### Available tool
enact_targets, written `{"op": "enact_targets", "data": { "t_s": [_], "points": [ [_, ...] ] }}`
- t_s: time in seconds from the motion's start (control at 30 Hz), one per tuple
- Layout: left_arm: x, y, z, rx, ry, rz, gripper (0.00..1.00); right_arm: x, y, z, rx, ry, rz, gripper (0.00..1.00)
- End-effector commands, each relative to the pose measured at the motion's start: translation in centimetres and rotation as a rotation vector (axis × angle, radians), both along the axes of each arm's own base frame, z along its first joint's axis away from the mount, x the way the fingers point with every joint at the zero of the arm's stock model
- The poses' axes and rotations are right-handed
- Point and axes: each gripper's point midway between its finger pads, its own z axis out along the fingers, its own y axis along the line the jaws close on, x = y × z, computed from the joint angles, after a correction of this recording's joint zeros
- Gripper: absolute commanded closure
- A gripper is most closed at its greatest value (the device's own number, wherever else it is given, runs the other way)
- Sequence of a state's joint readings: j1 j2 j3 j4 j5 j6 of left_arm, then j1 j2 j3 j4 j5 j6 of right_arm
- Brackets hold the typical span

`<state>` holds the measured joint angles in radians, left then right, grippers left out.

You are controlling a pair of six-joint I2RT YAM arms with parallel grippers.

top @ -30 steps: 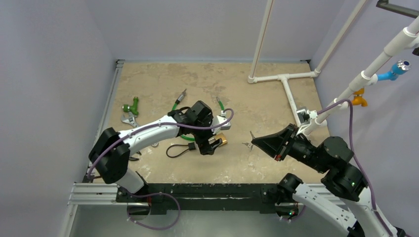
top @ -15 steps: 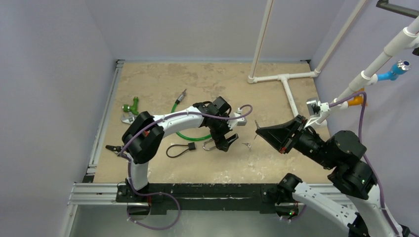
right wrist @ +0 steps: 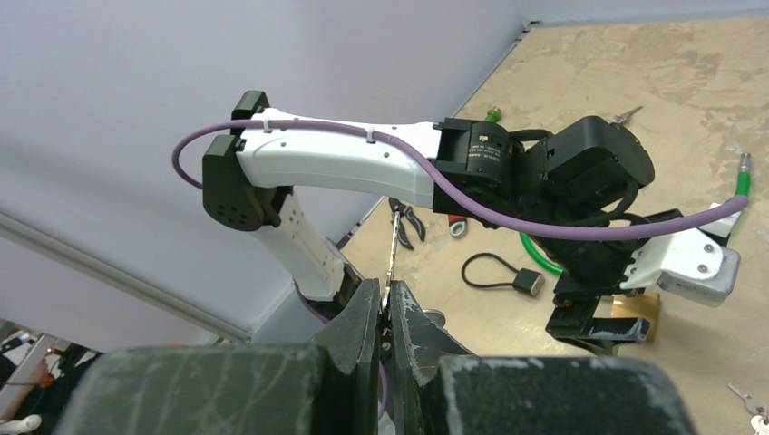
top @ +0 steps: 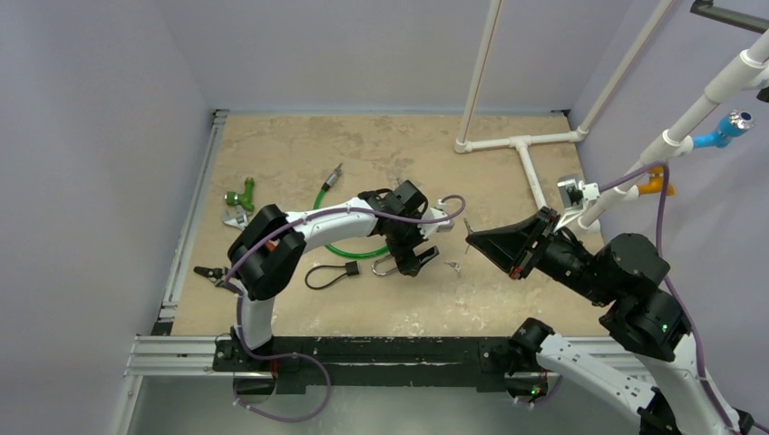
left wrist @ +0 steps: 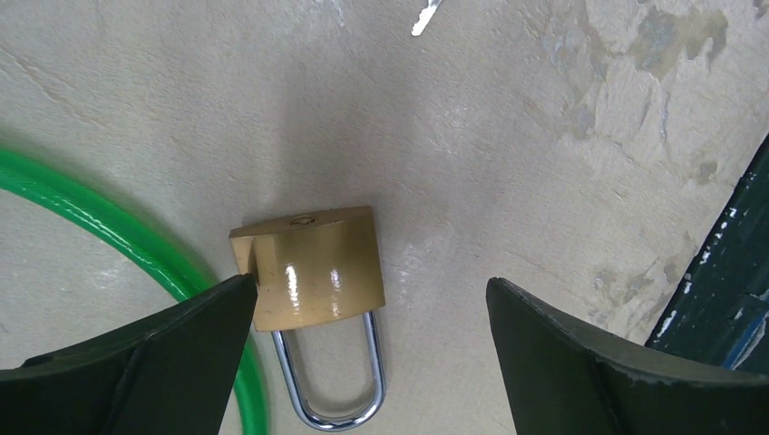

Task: Unlock with the key
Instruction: Pick up the lock from the center of the board.

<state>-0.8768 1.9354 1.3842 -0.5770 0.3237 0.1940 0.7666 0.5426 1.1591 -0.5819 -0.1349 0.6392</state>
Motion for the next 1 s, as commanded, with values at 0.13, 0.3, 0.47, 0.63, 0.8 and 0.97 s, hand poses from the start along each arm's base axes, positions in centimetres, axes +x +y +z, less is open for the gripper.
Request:
{"op": "enact_targets", "data": {
  "t_s": [0.13,0.3,0.47,0.63,0.8,0.97],
  "points": [
    [2.3,-0.6,0.4,-0.020,-0.053,0.026,0.00,0.0,0.7,0.8,0.011,-0.027,0.033,1.00],
    [2.3,0.9,-1.3,0.048,-0.061,0.023,0.00,0.1,0.9,1.0,-0.003,-0.034,0.037,1.00],
    [2.6,1.4,-2.5,0.079,-0.074,0.026,0.00,0.3,1.1,1.1,-0.012,-0.040,0.041,1.00],
    [2.1,1.1,-3.2,0.067,-0.100,-0.007,0.09,0.4,1.0,1.5,-0.009,-0.046,0.035,1.00],
    [1.4,0.7,-3.8,0.096,-0.195,-0.087,0.36,0.5,0.8,1.6,-0.017,-0.053,0.023,1.00],
    [0.6,2.1,-4.8,0.147,-0.239,-0.114,0.43,0.4,0.3,2.2,-0.023,-0.074,0.010,1.00]
  ]
}}
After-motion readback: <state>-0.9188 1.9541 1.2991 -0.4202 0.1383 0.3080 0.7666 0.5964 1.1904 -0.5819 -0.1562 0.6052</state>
